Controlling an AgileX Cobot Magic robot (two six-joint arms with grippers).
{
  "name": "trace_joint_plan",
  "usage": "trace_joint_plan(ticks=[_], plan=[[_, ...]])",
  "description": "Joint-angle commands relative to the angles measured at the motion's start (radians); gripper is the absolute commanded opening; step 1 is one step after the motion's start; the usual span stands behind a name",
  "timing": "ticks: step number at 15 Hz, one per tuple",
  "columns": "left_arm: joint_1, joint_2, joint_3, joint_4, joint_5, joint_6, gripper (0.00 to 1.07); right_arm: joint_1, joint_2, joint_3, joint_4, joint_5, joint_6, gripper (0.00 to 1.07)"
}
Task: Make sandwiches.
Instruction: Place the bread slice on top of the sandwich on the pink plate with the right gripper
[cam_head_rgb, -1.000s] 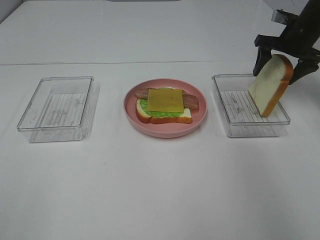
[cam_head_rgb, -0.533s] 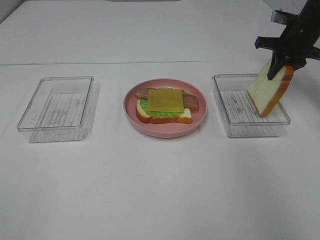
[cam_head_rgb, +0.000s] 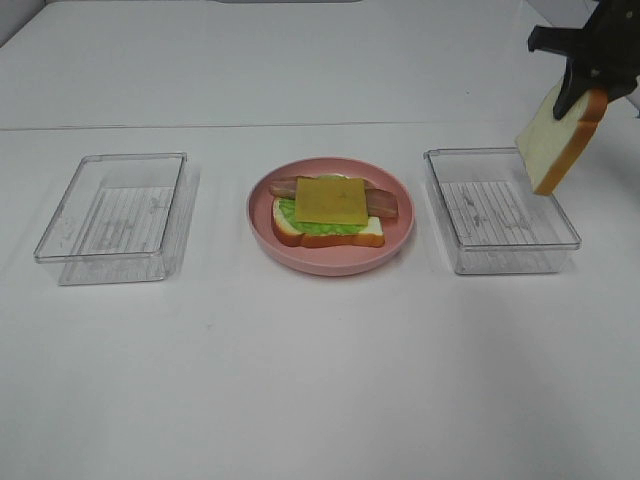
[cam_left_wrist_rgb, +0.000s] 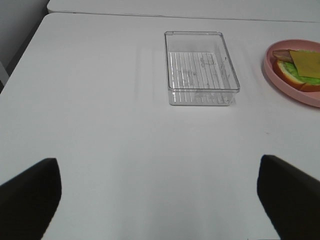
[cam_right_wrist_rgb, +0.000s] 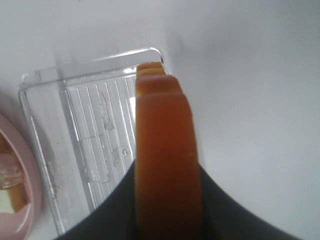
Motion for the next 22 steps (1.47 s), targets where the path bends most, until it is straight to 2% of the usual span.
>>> trace_joint_plan(ticks=[1, 2, 5, 6, 7, 9, 11, 12, 14, 16, 17, 18, 22], plan=[[0.003, -0.019, 0.002, -0.012, -0.009, -0.004, 1.00, -0.004, -0.092, 0.003, 0.008, 0.113, 0.048, 0.00], [0.003, -0.019, 0.002, -0.012, -0.009, -0.004, 1.00, -0.004, -0.129, 0.004, 0.013, 0.113, 0.048, 0.00], [0.003, -0.019, 0.002, -0.013, -0.009, -0.004, 1.00, -0.004, -0.302, 0.145, 0.059, 0.113, 0.032, 0.00], [0.003, -0.019, 0.002, -0.016, -0.009, -0.004, 1.00, -0.004, -0.365, 0.233, 0.072, 0.105, 0.020, 0.00], [0.003, -0.019, 0.002, -0.016, -0.009, -0.004, 1.00, -0.004, -0.470, 0.364, 0.087, 0.038, 0.014, 0.00], [0.003, -0.019, 0.002, -0.016, -0.009, -0.004, 1.00, -0.004, -0.567, 0.495, 0.138, -0.048, -0.011, 0.00], [0.003, -0.019, 0.002, -0.016, -0.009, -0.004, 1.00, -0.004, -0.629, 0.671, 0.312, -0.143, -0.084, 0.00], [0.003, -0.019, 0.002, -0.016, -0.009, -0.004, 1.00, -0.004, -0.629, 0.695, 0.352, -0.155, -0.107, 0.00], [0.003, -0.019, 0.002, -0.016, -0.009, -0.004, 1.00, -0.003, -0.628, 0.764, 0.521, -0.240, -0.200, 0.00], [0.003, -0.019, 0.002, -0.018, -0.009, -0.004, 1.00, -0.002, -0.604, 0.774, 0.700, -0.326, -0.328, 0.00], [0.003, -0.019, 0.002, -0.020, -0.009, -0.004, 1.00, 0.000, -0.591, 0.774, 0.730, -0.336, -0.348, 0.00], [0.003, -0.019, 0.002, -0.028, -0.009, -0.004, 1.00, 0.039, -0.543, 0.774, 0.800, -0.367, -0.400, 0.00], [0.003, -0.019, 0.002, -0.031, -0.009, -0.004, 1.00, 0.198, -0.377, 0.725, 0.889, -0.422, -0.485, 0.00]])
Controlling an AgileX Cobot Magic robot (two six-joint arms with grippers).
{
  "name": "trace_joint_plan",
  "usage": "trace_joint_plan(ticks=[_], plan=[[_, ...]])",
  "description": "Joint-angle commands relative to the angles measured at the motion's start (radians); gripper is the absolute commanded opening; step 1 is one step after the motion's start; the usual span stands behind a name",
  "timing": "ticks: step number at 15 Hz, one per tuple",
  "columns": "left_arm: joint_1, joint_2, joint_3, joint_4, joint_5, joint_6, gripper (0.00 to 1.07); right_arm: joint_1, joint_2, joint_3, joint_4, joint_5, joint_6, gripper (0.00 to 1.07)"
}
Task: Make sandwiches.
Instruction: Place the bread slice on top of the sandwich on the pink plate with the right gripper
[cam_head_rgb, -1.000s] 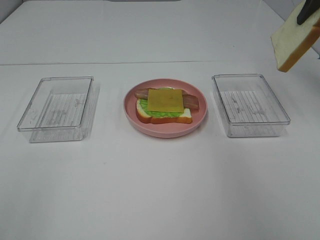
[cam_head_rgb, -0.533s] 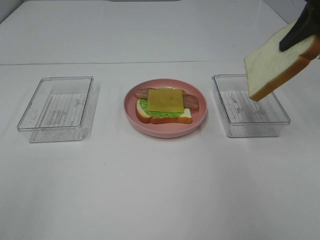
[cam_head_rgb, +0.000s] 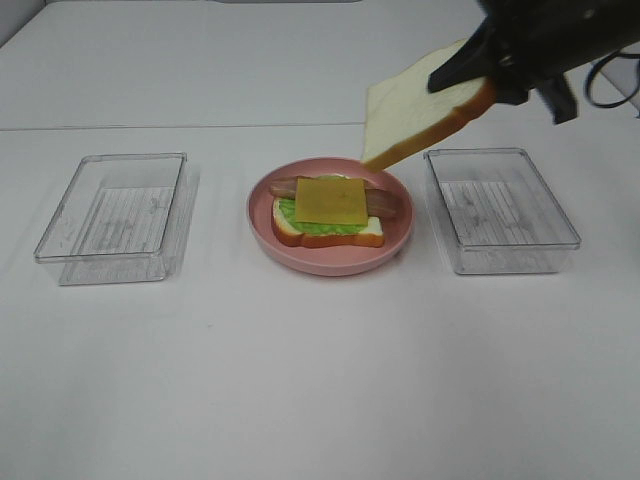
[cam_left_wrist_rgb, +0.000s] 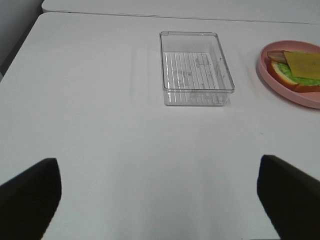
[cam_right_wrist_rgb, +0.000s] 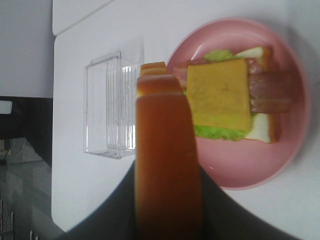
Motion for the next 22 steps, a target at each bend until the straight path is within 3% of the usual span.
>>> trace_joint_plan(ticks=[1, 4, 5, 8, 14, 20, 21, 22], plan=[[0.003, -0.019, 0.002, -0.014, -0.009, -0.004, 1.00, 0.095, 0.126, -0.093, 0.066, -0.018, -0.046, 0.00], [0.003, -0.019, 0.002, -0.014, -0.009, -0.004, 1.00, 0.115, 0.262, -0.224, 0.070, 0.023, -0.033, 0.00], [0.003, -0.019, 0.002, -0.014, -0.009, -0.004, 1.00, 0.115, 0.347, -0.318, 0.068, 0.029, 0.004, 0.00], [0.003, -0.019, 0.002, -0.014, -0.009, -0.004, 1.00, 0.115, 0.427, -0.391, 0.069, 0.049, 0.058, 0.00], [0.003, -0.019, 0.002, -0.014, -0.009, -0.004, 1.00, 0.158, 0.482, -0.393, 0.060, 0.042, 0.065, 0.00], [0.003, -0.019, 0.002, -0.014, -0.009, -0.004, 1.00, 0.160, 0.482, -0.393, -0.031, 0.014, 0.111, 0.00], [0.003, -0.019, 0.002, -0.014, -0.009, -0.004, 1.00, 0.160, 0.482, -0.393, -0.041, 0.012, 0.114, 0.01], [0.003, -0.019, 0.002, -0.014, -0.009, -0.004, 1.00, 0.160, 0.482, -0.393, -0.041, 0.012, 0.114, 0.09]])
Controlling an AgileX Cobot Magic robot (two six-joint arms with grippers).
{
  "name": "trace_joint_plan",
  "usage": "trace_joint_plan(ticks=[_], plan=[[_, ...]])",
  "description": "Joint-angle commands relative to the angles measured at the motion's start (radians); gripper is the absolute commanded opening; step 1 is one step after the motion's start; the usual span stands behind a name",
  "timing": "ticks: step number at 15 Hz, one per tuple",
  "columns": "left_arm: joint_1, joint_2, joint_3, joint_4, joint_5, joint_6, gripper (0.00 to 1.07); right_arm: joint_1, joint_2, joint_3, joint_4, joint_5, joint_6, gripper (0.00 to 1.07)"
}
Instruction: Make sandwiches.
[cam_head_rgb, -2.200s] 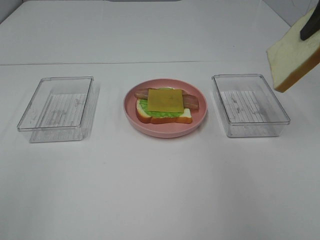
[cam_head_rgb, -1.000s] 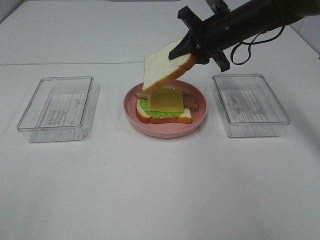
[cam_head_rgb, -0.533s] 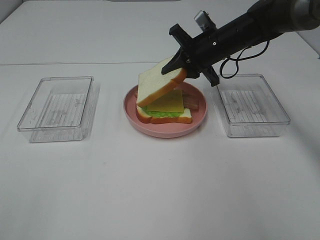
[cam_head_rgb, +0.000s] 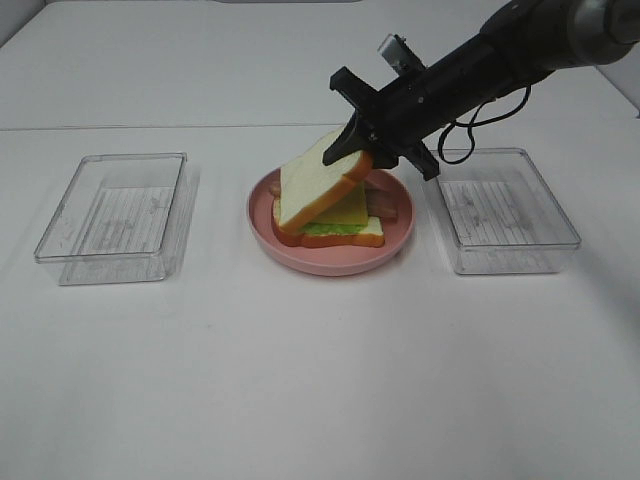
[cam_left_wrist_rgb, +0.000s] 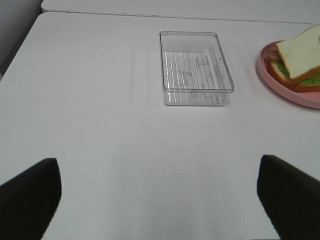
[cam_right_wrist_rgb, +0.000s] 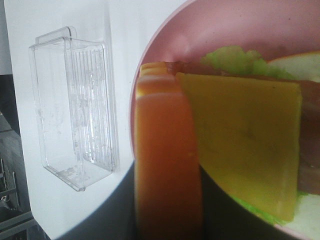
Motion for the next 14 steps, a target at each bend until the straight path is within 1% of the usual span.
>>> trace_joint_plan(ticks=[1, 2, 3, 4, 5, 6, 8, 9, 10, 11, 12, 14], plan=[[0.003, -0.019, 0.002, -0.012, -0.009, -0.004, 1.00, -0.003, -0.001, -0.008, 0.000, -0.003, 0.010, 0.14], [0.003, -0.019, 0.002, -0.012, -0.009, -0.004, 1.00, -0.003, -0.001, -0.008, -0.001, -0.006, 0.010, 0.44], [0.003, -0.019, 0.002, -0.012, -0.009, -0.004, 1.00, -0.003, -0.001, -0.008, -0.003, -0.011, 0.010, 0.53], [0.003, -0.019, 0.002, -0.012, -0.009, -0.004, 1.00, -0.003, -0.001, -0.008, -0.004, -0.012, 0.010, 0.68], [0.003, -0.019, 0.002, -0.012, -0.009, -0.004, 1.00, -0.003, -0.006, -0.008, -0.022, -0.012, 0.010, 0.79], [0.003, -0.019, 0.002, -0.012, -0.009, -0.004, 1.00, -0.003, -0.018, -0.008, -0.068, -0.011, 0.010, 0.85], [0.003, -0.019, 0.002, -0.012, -0.009, -0.004, 1.00, -0.003, -0.039, -0.009, -0.135, -0.011, 0.016, 0.85], [0.003, -0.019, 0.002, -0.012, -0.009, -0.004, 1.00, -0.003, -0.055, -0.009, -0.195, -0.011, 0.045, 0.85], [0.003, -0.019, 0.002, -0.012, -0.009, -0.004, 1.00, -0.003, -0.086, -0.009, -0.310, -0.009, 0.091, 0.85], [0.003, -0.019, 0.002, -0.012, -0.009, -0.004, 1.00, -0.003, -0.106, -0.009, -0.385, 0.000, 0.124, 0.85], [0.003, -0.019, 0.002, -0.012, -0.009, -0.004, 1.00, -0.003, -0.117, -0.009, -0.428, 0.004, 0.145, 0.85], [0.003, -0.019, 0.002, -0.012, -0.009, -0.004, 1.00, -0.003, -0.166, -0.009, -0.578, 0.028, 0.249, 0.85]])
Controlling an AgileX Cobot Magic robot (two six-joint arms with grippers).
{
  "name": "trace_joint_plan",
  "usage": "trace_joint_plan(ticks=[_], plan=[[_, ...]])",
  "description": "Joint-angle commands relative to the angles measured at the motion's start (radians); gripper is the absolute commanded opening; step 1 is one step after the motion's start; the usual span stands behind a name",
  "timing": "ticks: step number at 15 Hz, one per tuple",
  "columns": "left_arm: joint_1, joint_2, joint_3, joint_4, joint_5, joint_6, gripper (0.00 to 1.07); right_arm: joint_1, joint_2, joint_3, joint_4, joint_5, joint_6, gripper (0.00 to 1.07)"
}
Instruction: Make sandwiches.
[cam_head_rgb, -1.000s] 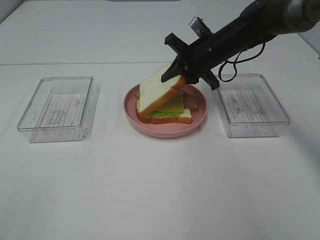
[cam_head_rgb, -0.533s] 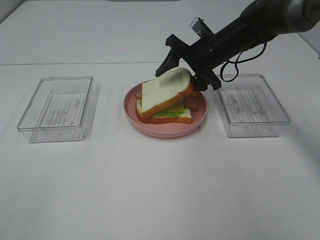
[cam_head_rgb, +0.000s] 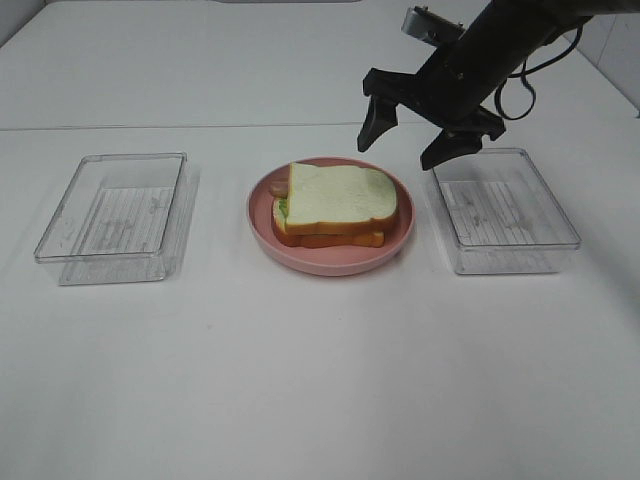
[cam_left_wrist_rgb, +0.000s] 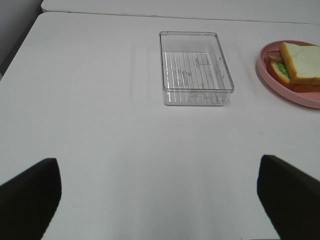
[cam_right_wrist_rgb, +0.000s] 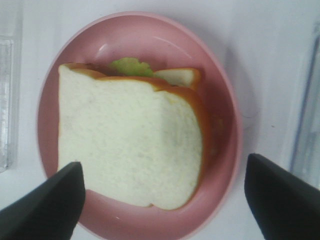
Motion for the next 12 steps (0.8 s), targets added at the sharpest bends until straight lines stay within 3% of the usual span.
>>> trace_joint_plan(ticks=[1, 3, 7, 8, 9, 12], plan=[[0.003, -0.019, 0.002, -0.012, -0.009, -0.004, 1.00, -0.003, -0.050, -0.006, -0.124, 0.038, 0.077, 0.85], [0.003, -0.019, 0.002, -0.012, -0.009, -0.004, 1.00, -0.003, -0.079, -0.006, -0.194, 0.076, 0.094, 0.85], [0.003, -0.019, 0.002, -0.012, -0.009, -0.004, 1.00, -0.022, -0.152, -0.006, -0.467, 0.168, 0.217, 0.85], [0.003, -0.019, 0.002, -0.012, -0.009, -0.004, 1.00, -0.038, -0.155, -0.006, -0.466, 0.177, 0.208, 0.85], [0.003, -0.019, 0.002, -0.012, -0.009, -0.004, 1.00, -0.131, -0.157, -0.006, -0.424, 0.192, 0.152, 0.85], [0.003, -0.019, 0.002, -0.012, -0.009, -0.004, 1.00, -0.208, -0.162, -0.006, -0.386, 0.225, 0.129, 0.85]])
